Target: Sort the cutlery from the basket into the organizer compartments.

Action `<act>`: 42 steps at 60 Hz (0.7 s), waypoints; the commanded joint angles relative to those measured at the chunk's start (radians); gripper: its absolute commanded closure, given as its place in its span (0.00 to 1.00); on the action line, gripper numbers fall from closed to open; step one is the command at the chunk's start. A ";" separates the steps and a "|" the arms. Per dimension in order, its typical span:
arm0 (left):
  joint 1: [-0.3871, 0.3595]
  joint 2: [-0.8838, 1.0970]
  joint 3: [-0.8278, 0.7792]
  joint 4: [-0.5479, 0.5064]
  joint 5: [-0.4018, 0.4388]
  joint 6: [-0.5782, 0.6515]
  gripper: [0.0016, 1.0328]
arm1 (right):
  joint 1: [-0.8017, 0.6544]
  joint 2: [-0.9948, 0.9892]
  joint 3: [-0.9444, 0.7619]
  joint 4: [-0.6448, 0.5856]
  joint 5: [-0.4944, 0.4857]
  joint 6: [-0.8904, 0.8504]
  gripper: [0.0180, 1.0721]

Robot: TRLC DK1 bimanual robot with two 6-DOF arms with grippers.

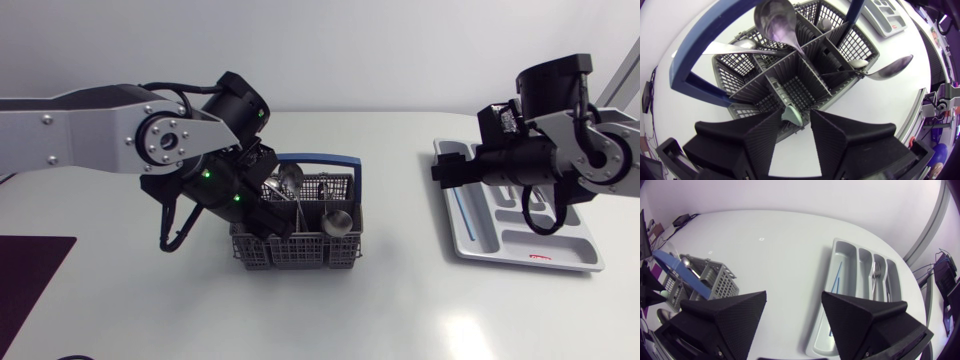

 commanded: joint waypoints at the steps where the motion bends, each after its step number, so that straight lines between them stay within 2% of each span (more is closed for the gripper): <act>1: -0.012 0.024 0.026 0.008 -0.008 -0.022 0.74 | 0.042 -0.046 -0.042 -0.040 -0.006 -0.011 0.23; 14: -0.009 0.028 0.015 0.011 -0.008 -0.022 0.86 | 0.222 -0.196 -0.067 -0.115 -0.022 -0.017 0.23; 23: -0.003 0.028 0.008 0.013 -0.008 -0.021 0.93 | 0.268 -0.219 -0.076 -0.127 -0.020 -0.032 0.22; 29: 0.002 0.021 0.006 0.011 -0.008 -0.018 0.97 | 0.278 -0.222 -0.074 -0.138 -0.022 -0.042 0.22; 42: 0.036 -0.028 0.002 -0.006 -0.008 -0.002 0.97 | 0.364 -0.236 -0.071 -0.149 -0.020 -0.068 0.22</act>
